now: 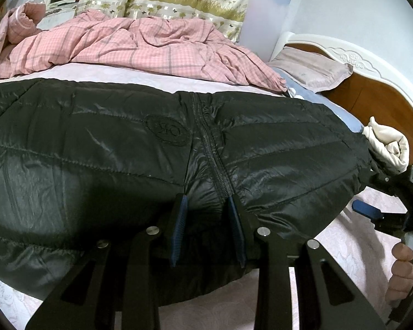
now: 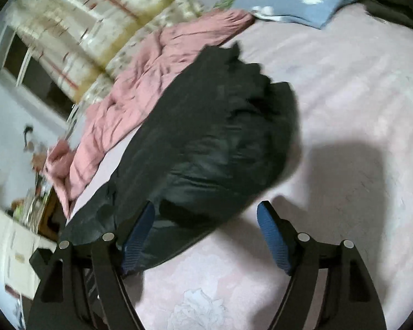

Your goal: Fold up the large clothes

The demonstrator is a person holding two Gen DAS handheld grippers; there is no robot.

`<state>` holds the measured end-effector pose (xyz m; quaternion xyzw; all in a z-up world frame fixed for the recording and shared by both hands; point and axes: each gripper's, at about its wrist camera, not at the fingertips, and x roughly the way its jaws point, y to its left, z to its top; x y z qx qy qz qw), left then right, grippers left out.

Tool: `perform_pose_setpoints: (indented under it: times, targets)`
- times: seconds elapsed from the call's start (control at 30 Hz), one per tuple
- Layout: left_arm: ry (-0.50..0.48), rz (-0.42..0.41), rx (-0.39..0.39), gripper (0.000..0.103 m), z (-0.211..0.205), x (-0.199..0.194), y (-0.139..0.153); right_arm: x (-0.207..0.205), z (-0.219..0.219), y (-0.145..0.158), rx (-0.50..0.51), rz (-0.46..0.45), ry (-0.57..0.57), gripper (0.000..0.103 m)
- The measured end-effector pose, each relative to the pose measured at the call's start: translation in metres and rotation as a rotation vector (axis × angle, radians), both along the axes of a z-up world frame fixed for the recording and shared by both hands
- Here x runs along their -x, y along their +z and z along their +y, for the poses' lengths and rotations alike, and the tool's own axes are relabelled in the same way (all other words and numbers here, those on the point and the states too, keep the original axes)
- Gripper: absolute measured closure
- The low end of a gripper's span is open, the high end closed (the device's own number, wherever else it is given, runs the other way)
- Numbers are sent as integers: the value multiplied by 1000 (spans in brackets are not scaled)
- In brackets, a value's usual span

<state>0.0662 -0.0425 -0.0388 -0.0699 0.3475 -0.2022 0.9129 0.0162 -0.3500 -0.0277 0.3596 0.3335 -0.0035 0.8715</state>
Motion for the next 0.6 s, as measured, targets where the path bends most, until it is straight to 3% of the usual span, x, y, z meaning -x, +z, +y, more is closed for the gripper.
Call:
perform_pose_setpoints:
  times: [0.13, 0.2, 0.3, 0.37, 0.53, 0.57, 0.6]
  targets:
    - [0, -1, 1, 72, 0, 0, 0, -1, -18, -5, -47, -34, -101, 18]
    - [0, -1, 1, 72, 0, 0, -1, -6, -30, -10, -121, -24, -136, 18]
    - [1, -1, -1, 72, 0, 0, -1, -16, -47, -27, -323, -21, -84, 18]
    - [1, -2, -1, 72, 0, -1, -1, -24, -51, -34, -377, -22, -89, 18]
    - [0, -6, -4, 71, 1, 1, -1, -45, -50, -32, -299, -55, -105, 20]
    - [-4, -10, -2, 68, 1, 2, 1, -47, -51, -31, -283, -55, -109, 25]
    - [-8, -17, -1, 65, 1, 3, 2, -48, -50, -32, -264, -57, -118, 41]
